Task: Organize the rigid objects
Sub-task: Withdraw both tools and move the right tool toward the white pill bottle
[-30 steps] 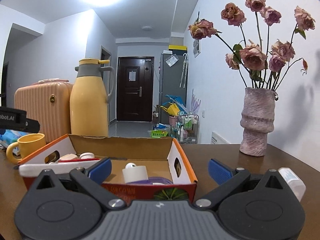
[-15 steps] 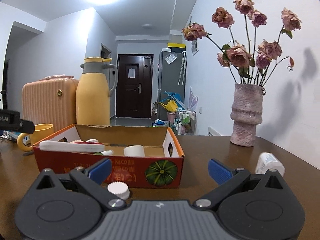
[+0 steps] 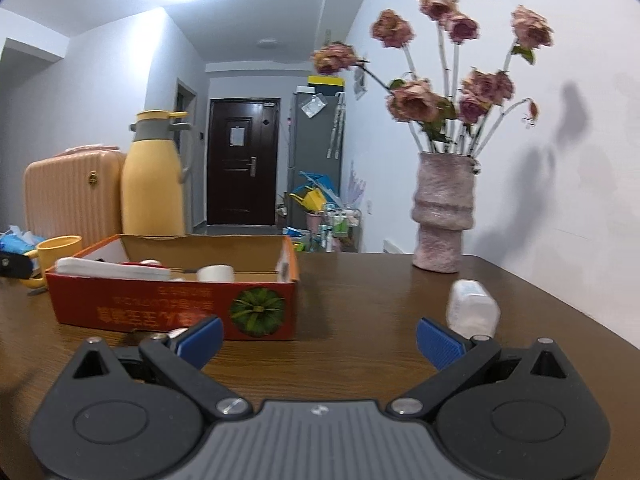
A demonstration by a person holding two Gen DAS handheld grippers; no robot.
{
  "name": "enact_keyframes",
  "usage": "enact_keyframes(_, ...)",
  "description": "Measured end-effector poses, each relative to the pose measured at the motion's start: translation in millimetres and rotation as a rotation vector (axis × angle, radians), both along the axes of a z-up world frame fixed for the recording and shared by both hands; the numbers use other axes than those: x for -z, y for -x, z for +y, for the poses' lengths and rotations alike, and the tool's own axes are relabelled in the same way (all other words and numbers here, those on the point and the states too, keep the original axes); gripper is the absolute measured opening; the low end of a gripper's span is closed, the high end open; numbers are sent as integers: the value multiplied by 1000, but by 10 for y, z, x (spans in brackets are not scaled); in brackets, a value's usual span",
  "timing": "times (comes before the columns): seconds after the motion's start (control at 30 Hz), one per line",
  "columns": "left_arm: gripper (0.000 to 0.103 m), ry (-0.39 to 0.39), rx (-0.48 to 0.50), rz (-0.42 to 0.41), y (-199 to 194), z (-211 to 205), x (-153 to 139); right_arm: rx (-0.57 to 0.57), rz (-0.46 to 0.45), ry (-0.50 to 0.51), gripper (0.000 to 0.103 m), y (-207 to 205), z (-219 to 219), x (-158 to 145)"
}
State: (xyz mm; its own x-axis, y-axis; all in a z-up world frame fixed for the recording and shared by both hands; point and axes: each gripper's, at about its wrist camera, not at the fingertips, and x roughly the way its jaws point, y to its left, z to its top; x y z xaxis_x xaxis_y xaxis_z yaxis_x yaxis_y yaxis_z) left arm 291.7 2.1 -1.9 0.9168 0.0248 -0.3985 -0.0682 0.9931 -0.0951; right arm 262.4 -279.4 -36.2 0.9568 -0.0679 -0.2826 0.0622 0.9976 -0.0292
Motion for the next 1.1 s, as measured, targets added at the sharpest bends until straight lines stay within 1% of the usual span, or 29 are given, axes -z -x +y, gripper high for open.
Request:
enact_keyframes(0.2, 103, 15, 17, 12, 26, -87, 4, 61, 32, 18, 103, 7, -421, -23)
enact_keyframes(0.33, 103, 19, 42, 34, 6, -177, 27, 100, 52, 33, 103, -30, -679, -11)
enact_keyframes(0.57, 103, 11, 82, 54, -9, -349, 44, 109, 101, 65, 103, -136, -1001, 43)
enact_keyframes(0.8, 103, -14, 113, 95, -82, -598, 122, 126, 148, 78, 103, -334, -1190, 127)
enact_keyframes(0.97, 103, -27, 129, 128, -171, -770, 187, 159, 171, 49, 103, -582, -1347, 183)
enact_keyframes(1.1, 103, -47, 136, 139, -234, -897, 227, 184, 196, 19, 103, -811, -1452, 234)
